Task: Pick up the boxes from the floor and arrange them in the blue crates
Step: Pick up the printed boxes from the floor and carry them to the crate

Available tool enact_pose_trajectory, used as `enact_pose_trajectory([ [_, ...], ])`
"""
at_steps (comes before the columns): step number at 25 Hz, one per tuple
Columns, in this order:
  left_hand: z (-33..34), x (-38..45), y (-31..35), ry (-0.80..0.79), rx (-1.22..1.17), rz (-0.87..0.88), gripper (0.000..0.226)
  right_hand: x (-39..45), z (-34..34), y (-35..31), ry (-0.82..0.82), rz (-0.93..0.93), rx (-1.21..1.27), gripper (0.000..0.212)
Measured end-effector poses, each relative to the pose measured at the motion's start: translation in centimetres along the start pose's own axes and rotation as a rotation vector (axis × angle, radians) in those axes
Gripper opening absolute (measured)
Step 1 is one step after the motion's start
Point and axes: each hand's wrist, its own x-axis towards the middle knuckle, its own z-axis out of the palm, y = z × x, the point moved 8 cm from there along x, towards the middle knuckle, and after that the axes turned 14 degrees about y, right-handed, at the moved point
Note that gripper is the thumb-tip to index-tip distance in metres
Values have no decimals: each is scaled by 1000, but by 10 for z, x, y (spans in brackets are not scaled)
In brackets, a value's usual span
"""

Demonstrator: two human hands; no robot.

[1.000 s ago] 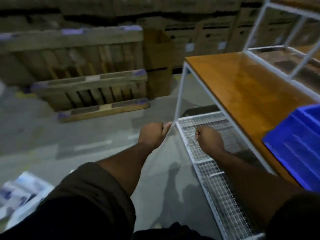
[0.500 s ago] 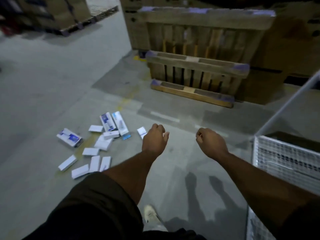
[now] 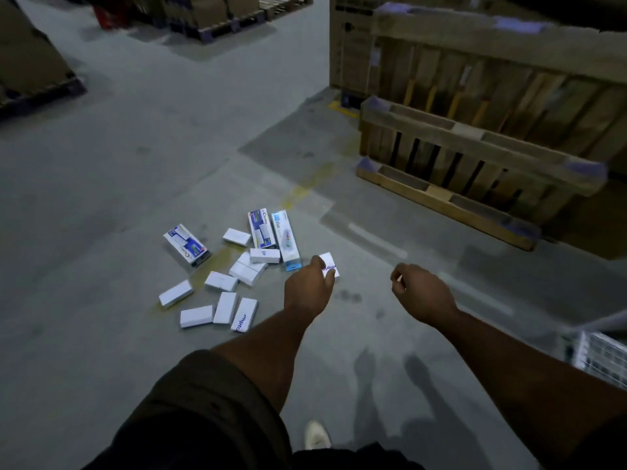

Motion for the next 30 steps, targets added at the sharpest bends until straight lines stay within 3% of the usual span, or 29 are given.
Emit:
enact_pose_trajectory([
  [10,21,110,-86,-126,4,-261,58,123,85,-71,-129,-56,66,33],
  [19,56,218,-140,-102,31,-586,57,291,161,-99,-325,-178,111,34],
  [30,82,376,-180,-35,-45,-695,62,456,230,-161,-442,-245,79,38],
])
